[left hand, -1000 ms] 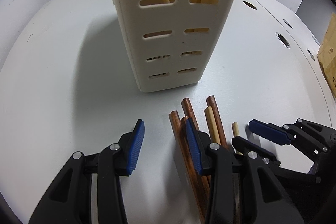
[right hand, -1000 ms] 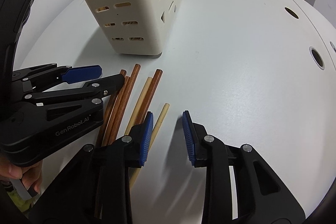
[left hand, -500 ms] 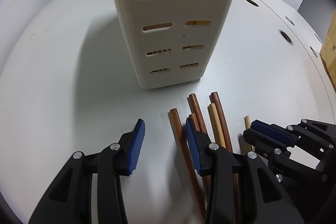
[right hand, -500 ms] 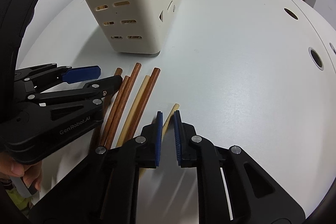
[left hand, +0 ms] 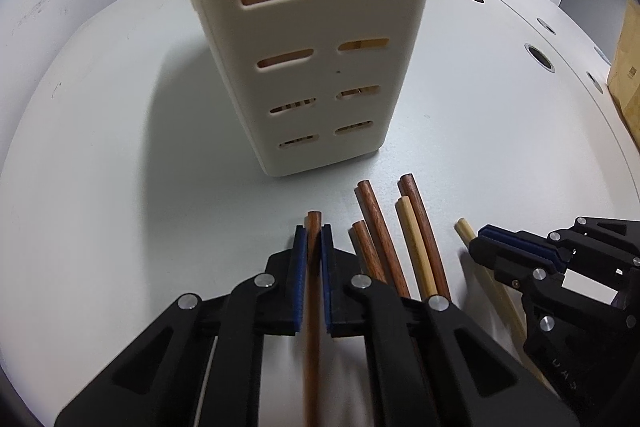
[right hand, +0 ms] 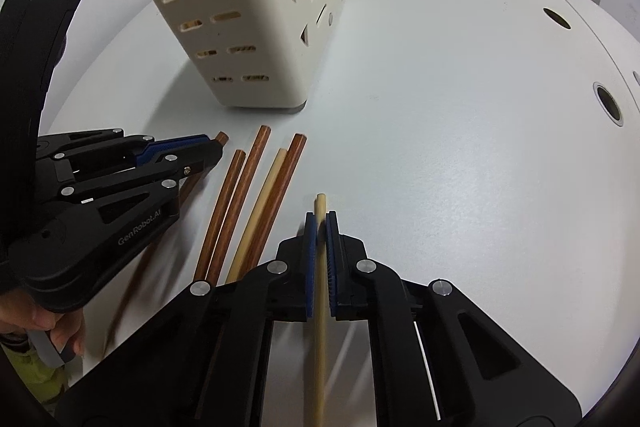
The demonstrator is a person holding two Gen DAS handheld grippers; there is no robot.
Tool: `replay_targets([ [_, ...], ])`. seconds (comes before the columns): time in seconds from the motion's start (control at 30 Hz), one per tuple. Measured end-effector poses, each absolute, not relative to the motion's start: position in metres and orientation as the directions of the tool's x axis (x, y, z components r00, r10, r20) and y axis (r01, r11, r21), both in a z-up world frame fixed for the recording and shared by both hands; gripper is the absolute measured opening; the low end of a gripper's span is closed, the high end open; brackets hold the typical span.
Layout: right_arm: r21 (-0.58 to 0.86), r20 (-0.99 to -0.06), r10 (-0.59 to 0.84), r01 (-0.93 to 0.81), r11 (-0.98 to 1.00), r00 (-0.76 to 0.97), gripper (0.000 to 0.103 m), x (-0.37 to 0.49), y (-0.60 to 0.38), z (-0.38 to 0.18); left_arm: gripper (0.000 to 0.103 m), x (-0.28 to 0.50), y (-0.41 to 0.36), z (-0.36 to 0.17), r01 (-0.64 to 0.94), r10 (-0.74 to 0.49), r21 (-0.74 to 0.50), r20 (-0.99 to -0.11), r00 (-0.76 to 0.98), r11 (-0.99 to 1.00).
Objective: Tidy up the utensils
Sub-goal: 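Close the left tool on a brown chopstick while the right tool grips a light one, then lift both chopsticks and carry them up over the cream holder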
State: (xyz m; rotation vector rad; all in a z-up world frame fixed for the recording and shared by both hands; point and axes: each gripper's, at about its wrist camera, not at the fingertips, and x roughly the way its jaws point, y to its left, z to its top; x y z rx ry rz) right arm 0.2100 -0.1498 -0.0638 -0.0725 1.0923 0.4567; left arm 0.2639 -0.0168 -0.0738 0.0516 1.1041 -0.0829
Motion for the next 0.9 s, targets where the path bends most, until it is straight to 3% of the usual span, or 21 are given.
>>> replay_targets([
  [0.47,0.178,-0.739,0.409,-0.430,0.885,0.536,0.004,0.200,-0.160,0.007,0.007,0.223,0.005,0.019,0.097,-0.109,-0.060,-0.745,0.658,0.993],
  [0.9,0.140,-0.617,0.457,-0.482,0.865,0.641,0.004,0.174,-0.160,0.058,0.007,0.188,-0.002,0.067,0.109,-0.128,-0.069,-0.622,0.773,0.992],
])
